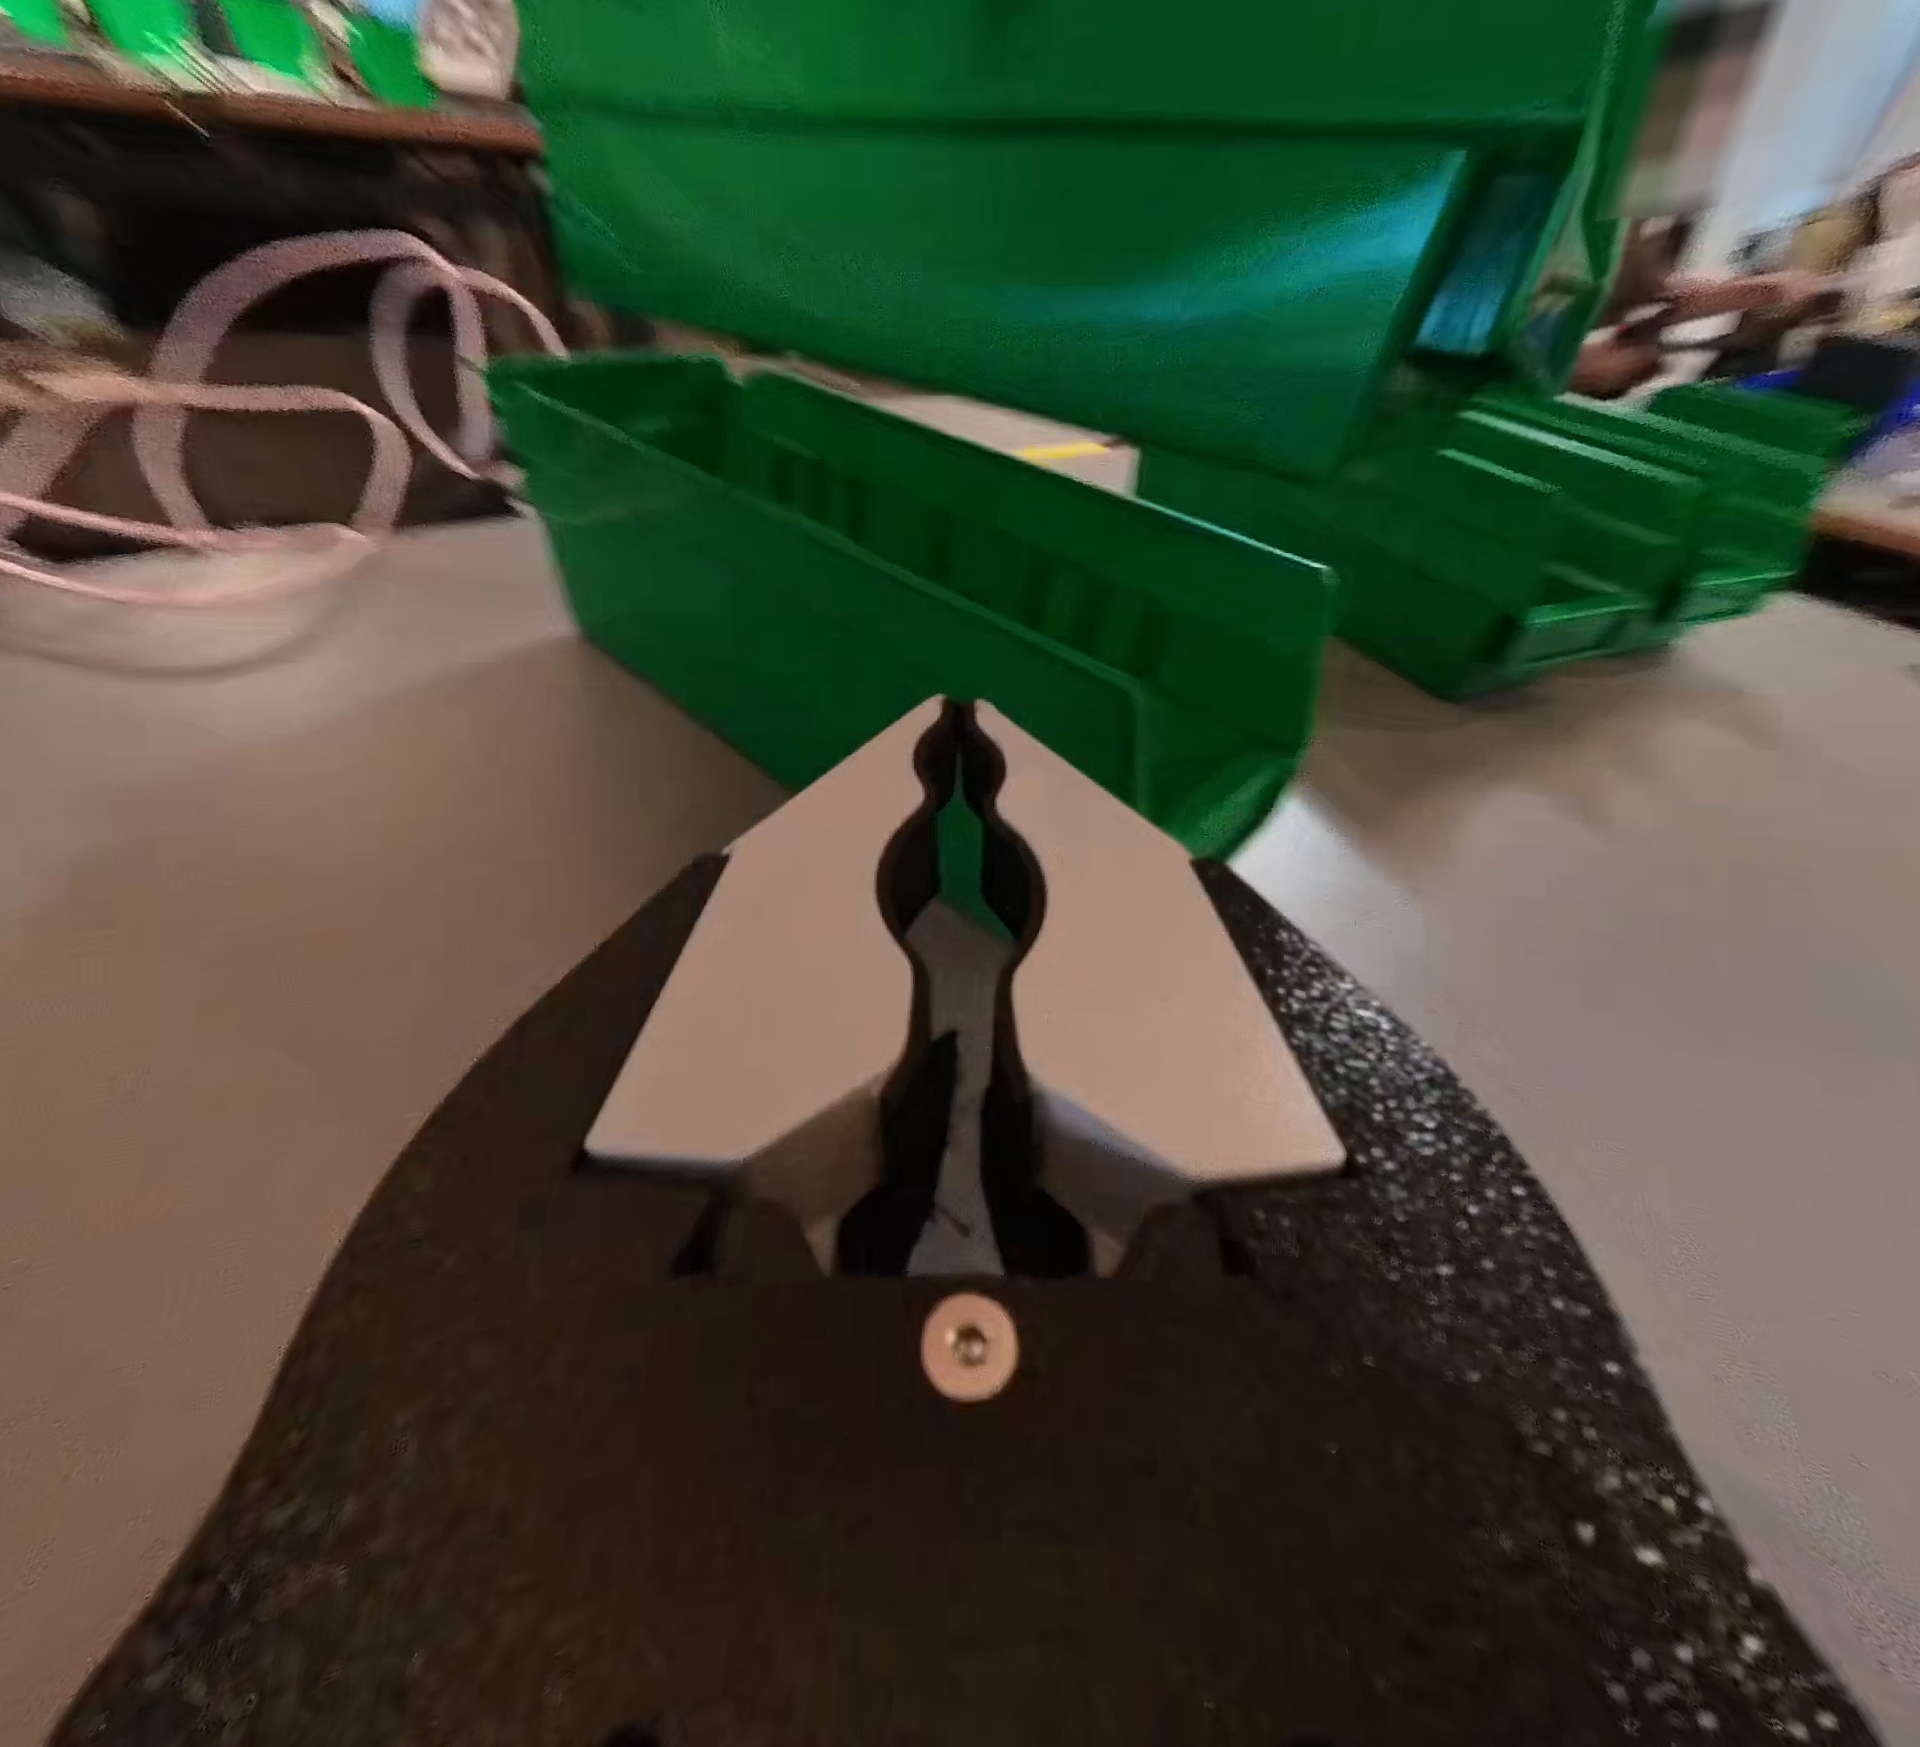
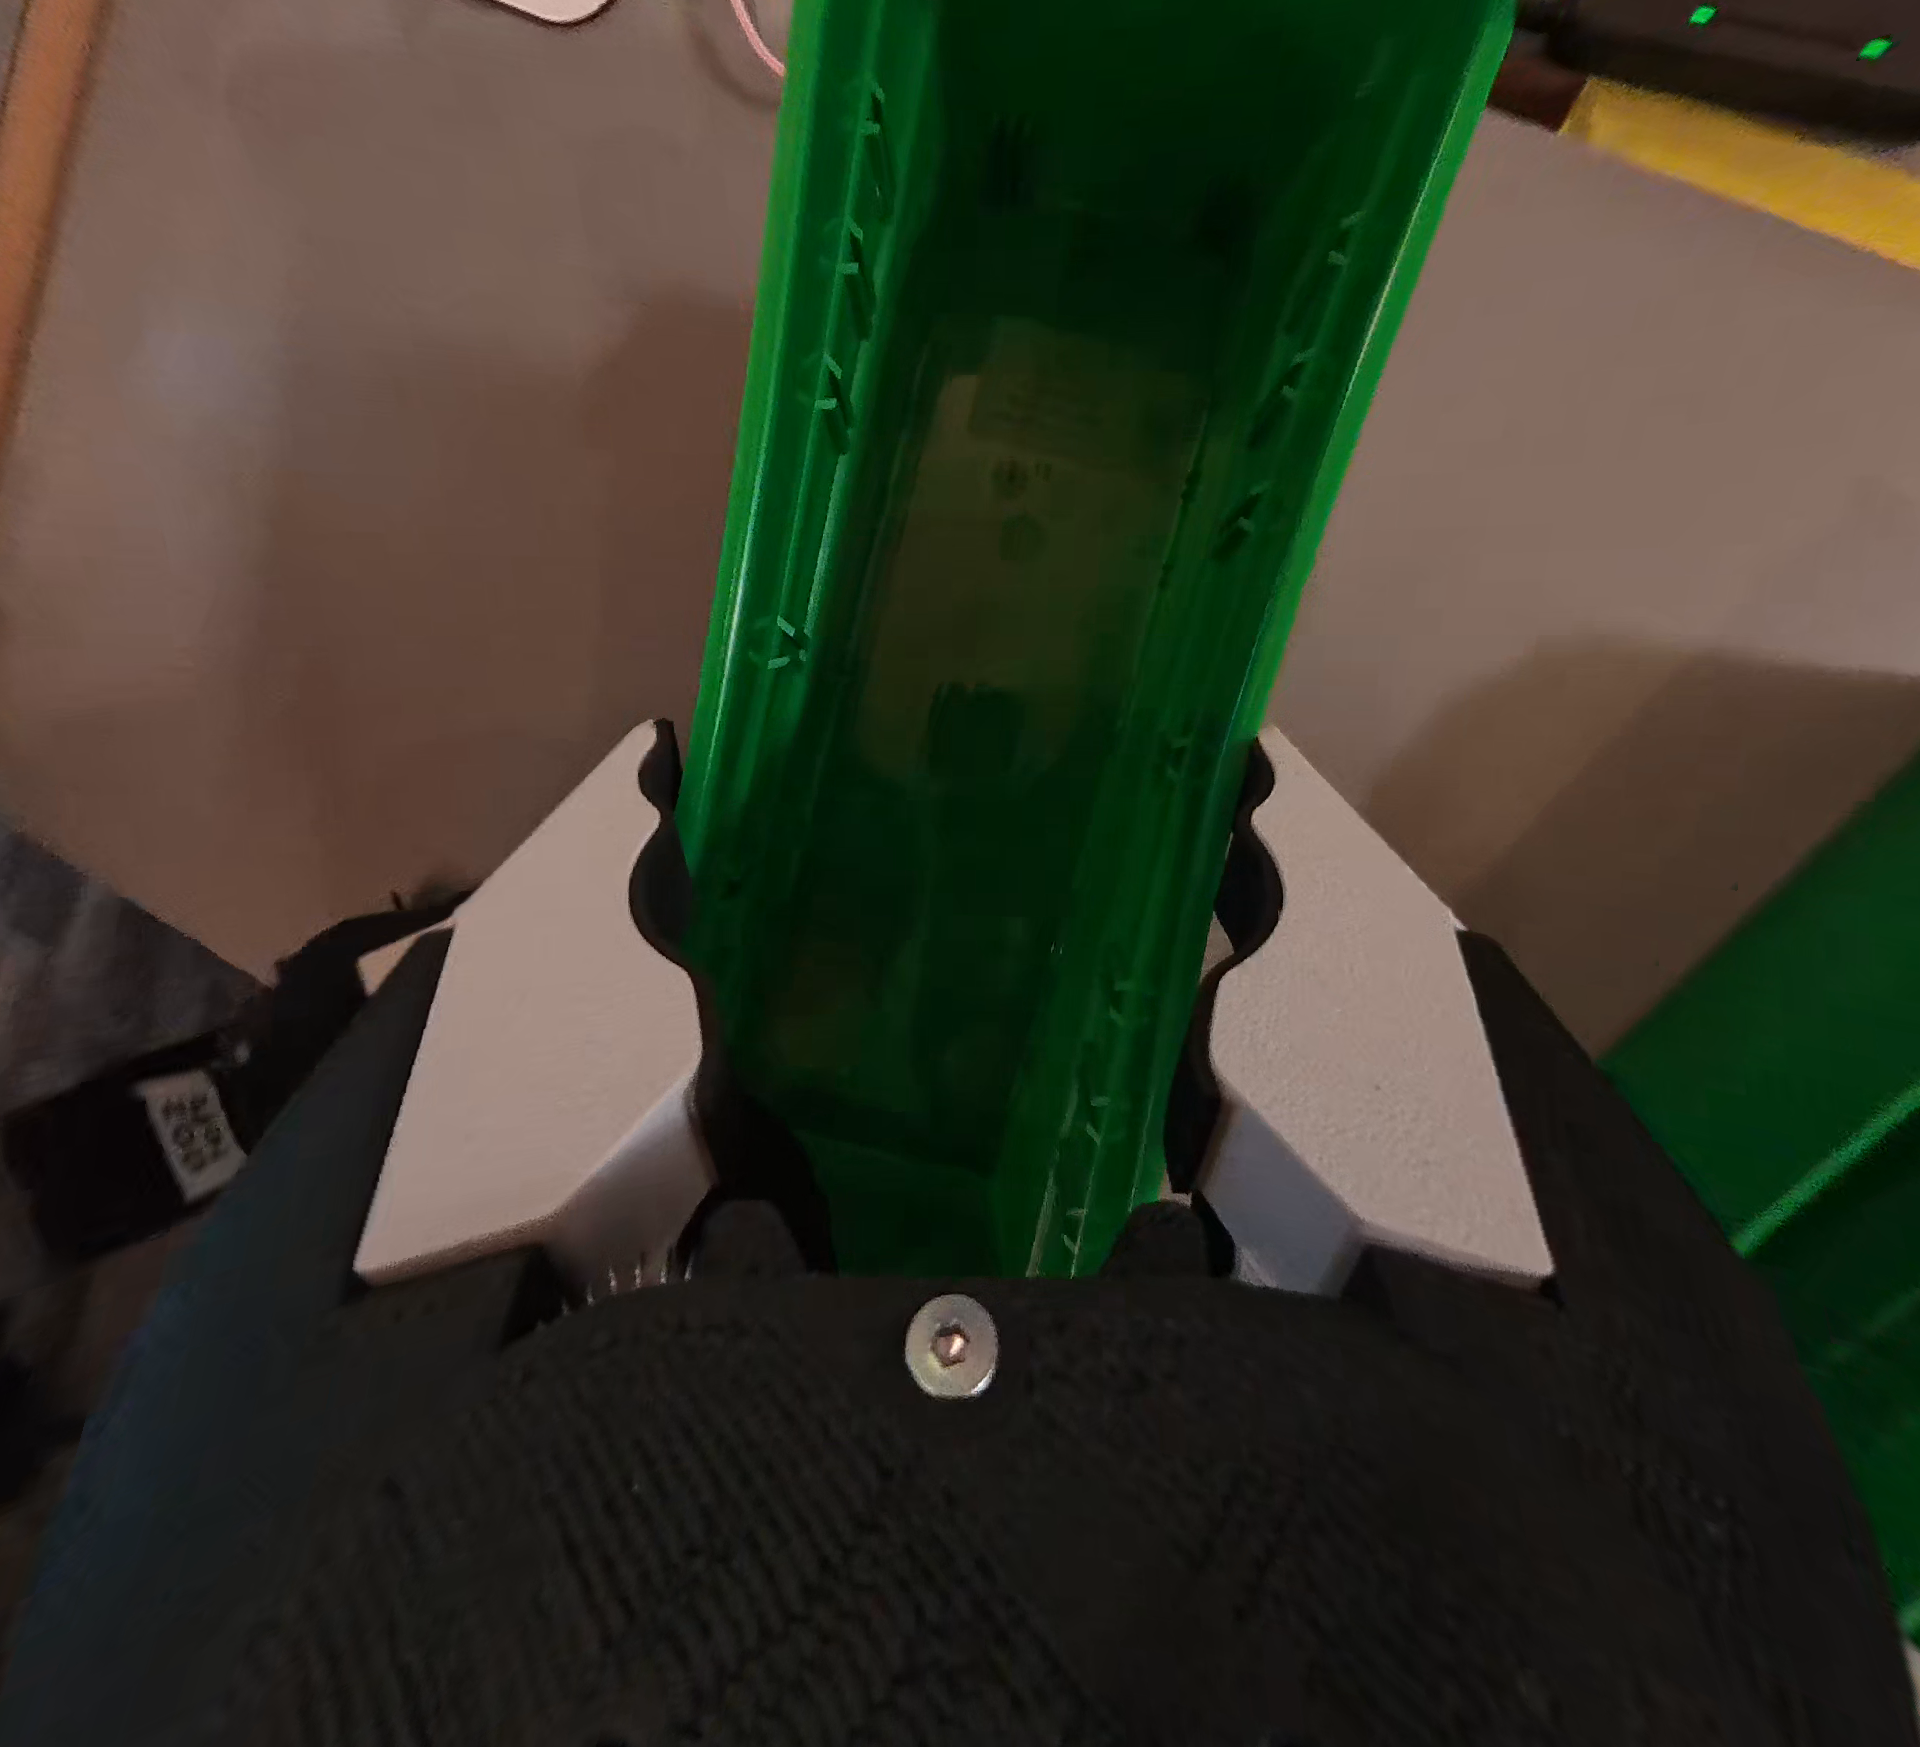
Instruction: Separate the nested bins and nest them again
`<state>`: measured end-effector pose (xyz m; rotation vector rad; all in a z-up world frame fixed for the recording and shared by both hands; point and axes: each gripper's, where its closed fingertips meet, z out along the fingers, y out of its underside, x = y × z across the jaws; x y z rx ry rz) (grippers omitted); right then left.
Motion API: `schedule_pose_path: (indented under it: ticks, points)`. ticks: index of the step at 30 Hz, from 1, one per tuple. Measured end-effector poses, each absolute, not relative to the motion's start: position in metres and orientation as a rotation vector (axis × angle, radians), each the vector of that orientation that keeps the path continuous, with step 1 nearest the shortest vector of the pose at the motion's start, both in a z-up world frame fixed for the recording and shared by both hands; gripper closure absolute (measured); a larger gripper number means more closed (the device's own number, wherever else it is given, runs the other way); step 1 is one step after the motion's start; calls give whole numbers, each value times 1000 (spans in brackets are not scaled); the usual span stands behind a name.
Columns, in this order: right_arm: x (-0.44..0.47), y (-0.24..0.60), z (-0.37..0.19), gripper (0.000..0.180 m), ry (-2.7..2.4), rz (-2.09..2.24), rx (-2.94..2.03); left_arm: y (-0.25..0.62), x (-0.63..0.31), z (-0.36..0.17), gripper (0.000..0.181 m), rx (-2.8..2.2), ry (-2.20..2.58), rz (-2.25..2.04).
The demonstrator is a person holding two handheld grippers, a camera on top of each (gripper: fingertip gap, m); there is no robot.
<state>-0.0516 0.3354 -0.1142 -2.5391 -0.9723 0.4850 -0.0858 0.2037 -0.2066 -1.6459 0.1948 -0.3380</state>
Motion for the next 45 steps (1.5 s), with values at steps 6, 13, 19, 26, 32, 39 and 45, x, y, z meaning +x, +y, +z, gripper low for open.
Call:
schedule_pose_path:
  ticks: [6, 13, 19, 26, 32, 39, 45]
  points:
    - [-68, 332, -138, 74, -988, 411, -2569, 189, -124, -175, 181, -1496, 206, -16]
    - [-76, 333, -162, 72, -1012, 335, -2535, 191, -131, -180, 181, -1498, 174, -83]
    - [-80, 337, -181, 70, -1013, 303, -2498, 192, -128, -182, 181, -1501, 193, -95]
    - [-81, 338, -199, 66, -986, 319, -2482, 195, -127, -187, 181, -1522, 188, -130]
    - [-82, 339, -211, 54, -987, 293, -2446, 198, -130, -192, 181, -1552, 166, -130]
    - [-86, 330, -177, 35, -1041, 483, -2286, 197, -129, -193, 181, -1551, 168, -164]
    - [3, 383, -108, 32, -836, 435, -2124, 197, -129, -193, 181, -1550, 161, -187]
